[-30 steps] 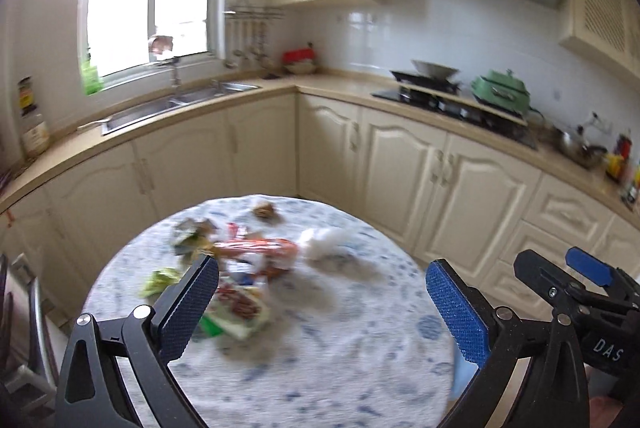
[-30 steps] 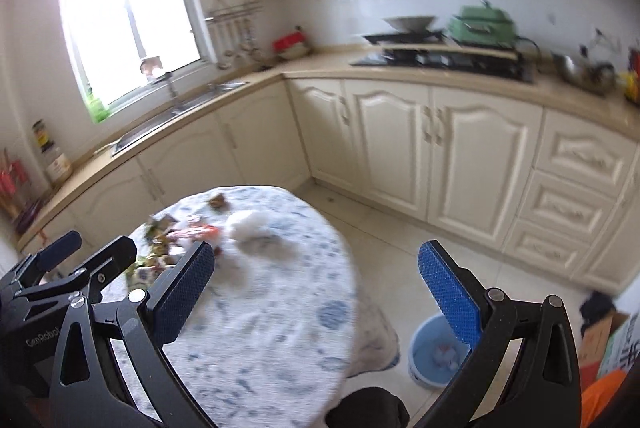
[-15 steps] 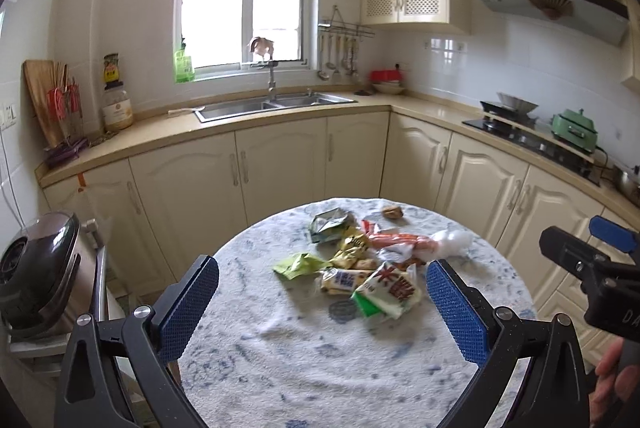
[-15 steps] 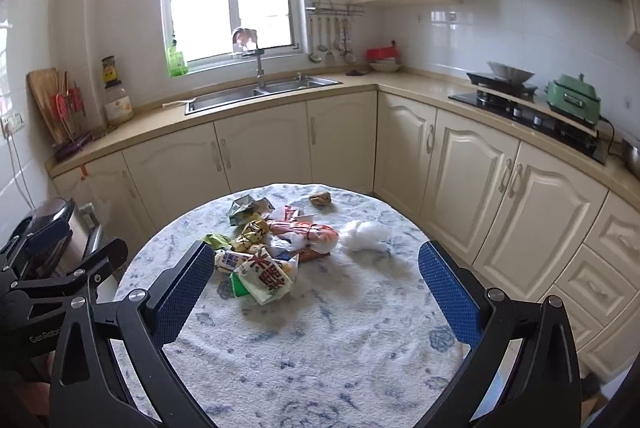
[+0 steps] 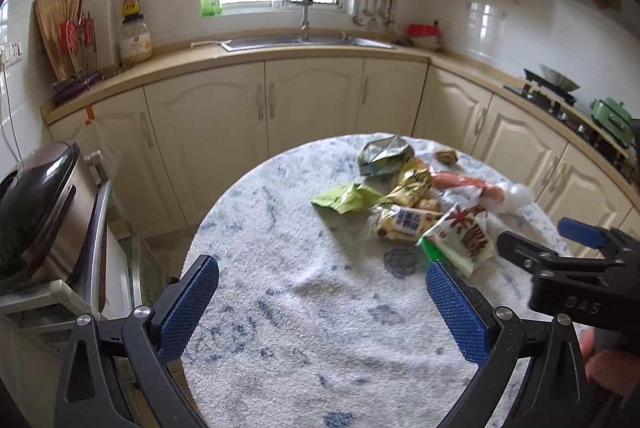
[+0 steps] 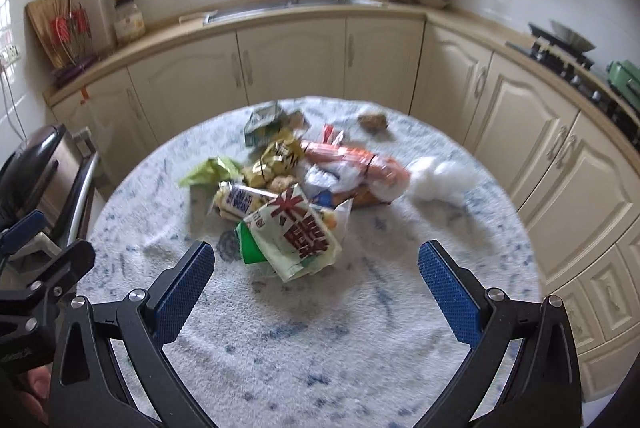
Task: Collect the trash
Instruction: 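Grasp the green-and-white rice bag with the right tool and lift it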
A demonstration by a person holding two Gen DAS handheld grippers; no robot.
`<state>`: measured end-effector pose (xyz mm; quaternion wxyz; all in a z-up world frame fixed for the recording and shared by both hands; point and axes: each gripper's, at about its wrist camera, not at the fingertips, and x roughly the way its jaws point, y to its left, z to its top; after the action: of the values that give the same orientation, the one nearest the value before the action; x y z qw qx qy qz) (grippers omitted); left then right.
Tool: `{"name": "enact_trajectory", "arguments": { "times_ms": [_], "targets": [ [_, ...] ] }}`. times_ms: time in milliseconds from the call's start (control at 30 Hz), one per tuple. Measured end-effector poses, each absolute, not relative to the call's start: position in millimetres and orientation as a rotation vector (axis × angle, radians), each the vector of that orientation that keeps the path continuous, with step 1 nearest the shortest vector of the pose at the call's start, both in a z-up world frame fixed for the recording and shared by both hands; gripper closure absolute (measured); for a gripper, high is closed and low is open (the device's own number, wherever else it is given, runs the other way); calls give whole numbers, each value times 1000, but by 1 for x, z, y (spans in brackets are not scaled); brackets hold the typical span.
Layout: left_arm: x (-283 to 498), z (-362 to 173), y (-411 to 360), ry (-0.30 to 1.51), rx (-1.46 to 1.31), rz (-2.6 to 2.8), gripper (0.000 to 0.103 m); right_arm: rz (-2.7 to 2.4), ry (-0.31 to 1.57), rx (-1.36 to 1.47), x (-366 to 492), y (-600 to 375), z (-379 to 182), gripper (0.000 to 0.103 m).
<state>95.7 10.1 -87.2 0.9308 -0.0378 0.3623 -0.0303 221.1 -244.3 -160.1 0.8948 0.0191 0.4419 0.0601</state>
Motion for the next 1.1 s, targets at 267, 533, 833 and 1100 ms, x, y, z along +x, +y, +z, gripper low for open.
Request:
{"name": "enact_trajectory", "arguments": {
  "times_ms": [267,533,833,1100],
  "targets": [
    [148,-126,6,824,-72,-47,1,141,1032,64,271,-217,-216,0],
    [187,-137,-7,846,-61,-66,1,131,1049,31,277,-225,-229,48],
    [218,-144,-36,843,-33,-109,1,177,1083,91,247,-262,-236,21],
    [232,-153,-47,855,-11,-112,1,217,1087,77,215,-268,-240,24]
  ]
}}
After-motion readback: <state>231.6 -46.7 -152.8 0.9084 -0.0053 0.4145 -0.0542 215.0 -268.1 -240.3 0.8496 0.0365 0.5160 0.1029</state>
